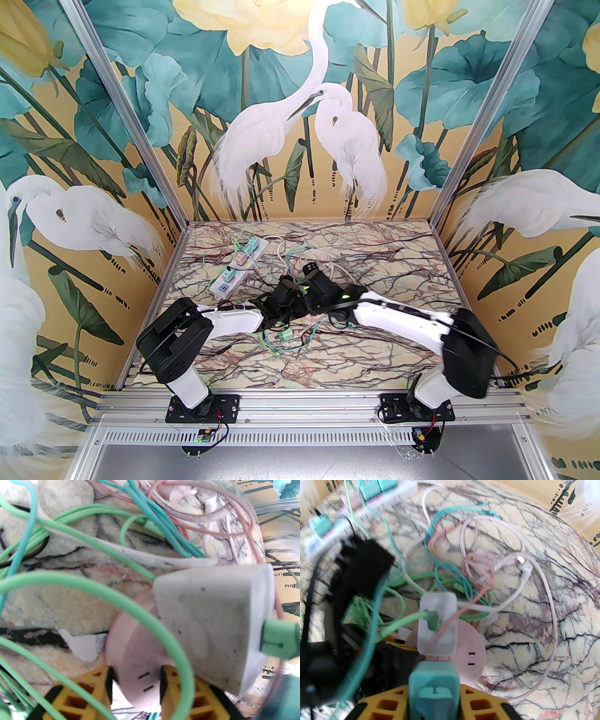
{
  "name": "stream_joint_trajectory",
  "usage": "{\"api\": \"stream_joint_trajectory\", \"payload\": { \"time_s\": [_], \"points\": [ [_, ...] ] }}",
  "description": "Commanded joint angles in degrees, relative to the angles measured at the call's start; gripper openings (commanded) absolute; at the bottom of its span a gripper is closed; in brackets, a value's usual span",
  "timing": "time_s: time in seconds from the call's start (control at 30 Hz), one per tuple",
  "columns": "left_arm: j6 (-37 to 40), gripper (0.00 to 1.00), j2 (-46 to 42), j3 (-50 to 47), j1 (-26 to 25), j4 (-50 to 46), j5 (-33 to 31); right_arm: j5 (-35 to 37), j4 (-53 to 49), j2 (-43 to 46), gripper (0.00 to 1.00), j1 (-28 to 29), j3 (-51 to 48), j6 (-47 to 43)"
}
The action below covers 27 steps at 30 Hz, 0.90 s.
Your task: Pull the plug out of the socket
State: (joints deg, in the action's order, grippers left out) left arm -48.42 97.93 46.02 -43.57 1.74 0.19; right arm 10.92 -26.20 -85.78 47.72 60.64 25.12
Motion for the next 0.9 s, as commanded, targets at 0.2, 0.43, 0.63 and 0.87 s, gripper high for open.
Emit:
{"api": "stream_joint_trajectory", "payload": {
  "time_s": [0.2,0.43,0.63,0.87],
  "points": [
    [1.18,0.39,0.36,-1.8,-0.66,-17.99,-0.25,-9.76,5.53,10.99,0.33,-13.99,-12.17,2.53],
    [2.02,0.55,-9.69,0.39,-0.64,-22.2,-2.06,-20.55,13.06,15.98,0.34,-31.4,-21.77,7.84],
    [3.33,0.78,-21.18,0.85,-0.64,-24.51,-3.88,-31.65,20.91,12.39,0.34,-42.17,-26.32,12.6],
    [3.69,0.86,-31.95,-2.26,-0.64,-23.15,-3.94,-36.92,24.72,3.81,0.36,-45.66,-25.92,15.19]
  ]
}}
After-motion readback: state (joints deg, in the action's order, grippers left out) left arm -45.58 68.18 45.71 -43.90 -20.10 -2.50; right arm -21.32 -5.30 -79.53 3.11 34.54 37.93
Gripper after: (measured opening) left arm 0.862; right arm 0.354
